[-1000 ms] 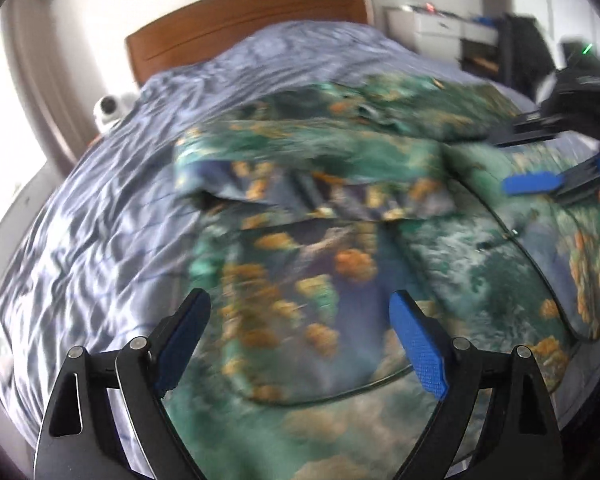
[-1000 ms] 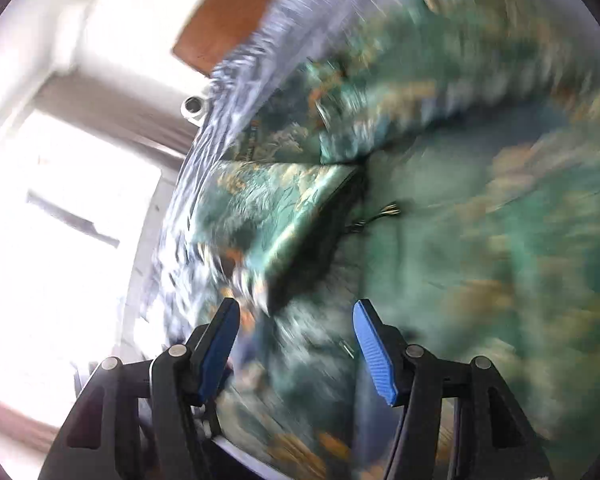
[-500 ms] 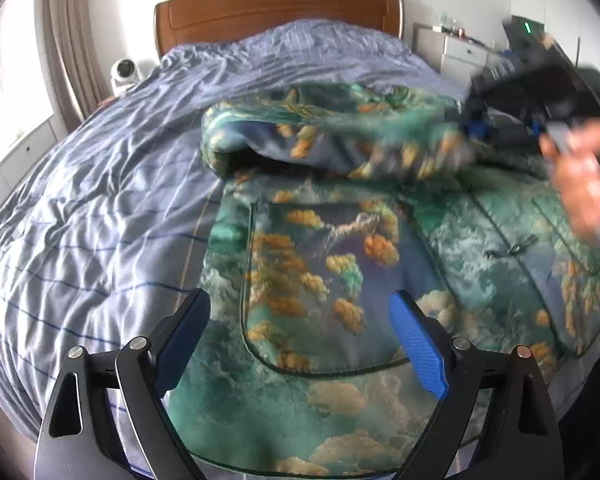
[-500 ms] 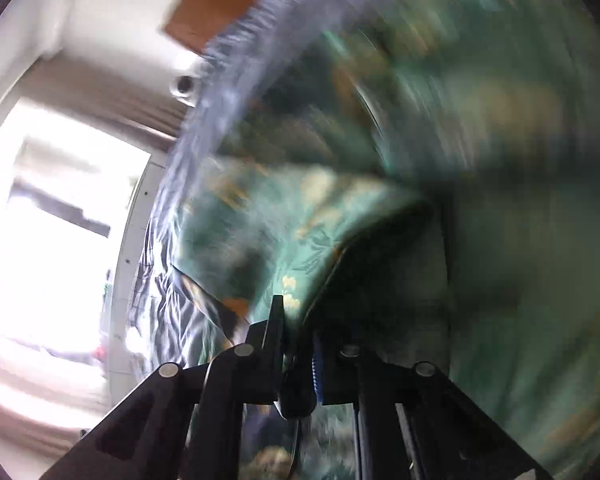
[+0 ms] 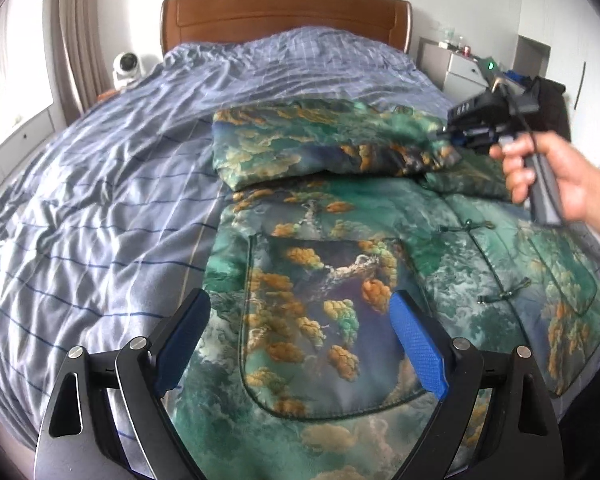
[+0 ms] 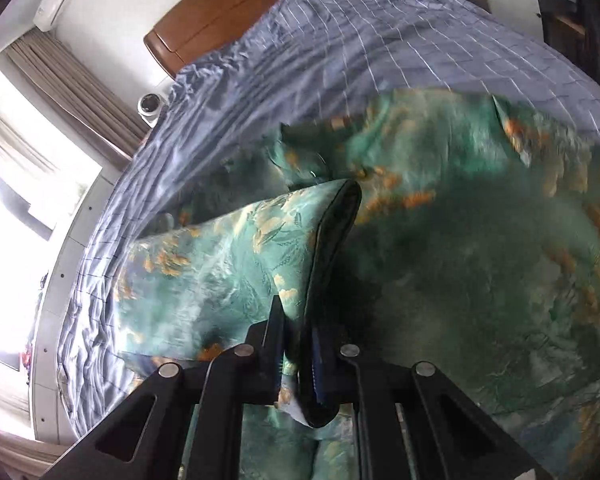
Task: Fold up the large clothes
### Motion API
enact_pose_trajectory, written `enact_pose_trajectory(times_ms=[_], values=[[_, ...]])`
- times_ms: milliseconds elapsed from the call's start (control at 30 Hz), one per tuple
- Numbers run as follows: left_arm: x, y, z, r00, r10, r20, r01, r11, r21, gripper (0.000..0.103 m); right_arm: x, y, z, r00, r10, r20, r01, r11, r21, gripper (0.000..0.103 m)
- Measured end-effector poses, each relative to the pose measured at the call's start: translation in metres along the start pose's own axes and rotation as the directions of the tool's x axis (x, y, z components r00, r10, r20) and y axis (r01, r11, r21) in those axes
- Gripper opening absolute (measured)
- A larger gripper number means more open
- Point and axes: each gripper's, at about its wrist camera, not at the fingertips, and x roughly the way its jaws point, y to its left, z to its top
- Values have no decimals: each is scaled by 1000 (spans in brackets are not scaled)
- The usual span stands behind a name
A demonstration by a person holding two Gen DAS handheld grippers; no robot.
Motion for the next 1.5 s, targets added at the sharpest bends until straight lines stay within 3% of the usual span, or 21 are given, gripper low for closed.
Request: enact_pose_trajectory(times_ms=[67, 233, 267, 367, 433, 500, 600, 667, 733, 800, 900, 967, 1100, 1233, 1400, 1500], values=[[9, -2, 7, 1000, -1, -27, 1, 1000, 15, 92, 18, -4, 0, 998, -52, -17, 52, 998, -24, 13], [18, -5, 47, 999, 3, -53, 3, 994, 108, 92, 20, -11, 2, 996, -88, -25, 86, 994, -67, 41], [23, -2, 59, 998, -10, -59, 16, 994, 104, 92, 12, -10, 3, 995, -98, -15, 97, 992, -86, 46], [45, 4, 98, 995, -71, -71, 76, 995, 61, 93, -35, -6, 0, 989, -108, 105, 127, 972, -196, 46], [69, 4, 124, 993, -91, -68, 94, 995, 41, 92, -47, 8, -3, 991, -61, 123, 94, 955, -280, 33], [98, -2, 144, 991, -94, -98, 97, 995, 27, 82, -44, 21, -6, 997, -2, 81, 30, 940, -340, 15], [149, -15, 160, 985, -63, -163, 68, 997, 29, 74, -19, 25, -10, 1000, 11, 28, 0, 932, -363, 10], [193, -16, 156, 961, -31, -274, 29, 1000, -11, 70, 8, 16, -10, 999, -23, -29, 12, 943, -333, 7], [216, -14, 145, 944, -26, -328, 15, 999, -38, 70, 32, 0, -14, 993, -73, -88, 43, 954, -297, 0], [217, -14, 139, 953, -19, -303, 9, 999, -37, 71, 34, -12, -16, 996, -42, -81, 20, 965, -263, 0], [216, -14, 146, 949, -32, -313, 19, 999, -45, 80, 32, -12, -16, 996, -52, -74, 29, 957, -289, 0], [224, -14, 161, 949, -51, -313, 34, 998, -58, 84, 30, -10, -19, 996, -66, -66, 42, 948, -315, 0], [251, -12, 195, 957, 7, -289, -17, 999, -34, 85, 27, -12, -23, 997, -55, -54, 36, 951, -307, 0], [276, 6, 223, 967, 30, -254, -60, 992, -110, 89, 36, -7, -23, 998, -44, -43, 30, 956, -292, 0], [285, 14, 220, 971, 12, -240, -52, 986, -160, 94, 36, -7, -25, 998, -48, -31, 37, 956, -291, 0], [263, 4, 196, 972, 17, -233, -40, 995, -95, 94, 37, -8, -24, 999, -47, -25, 38, 956, -292, 0]])
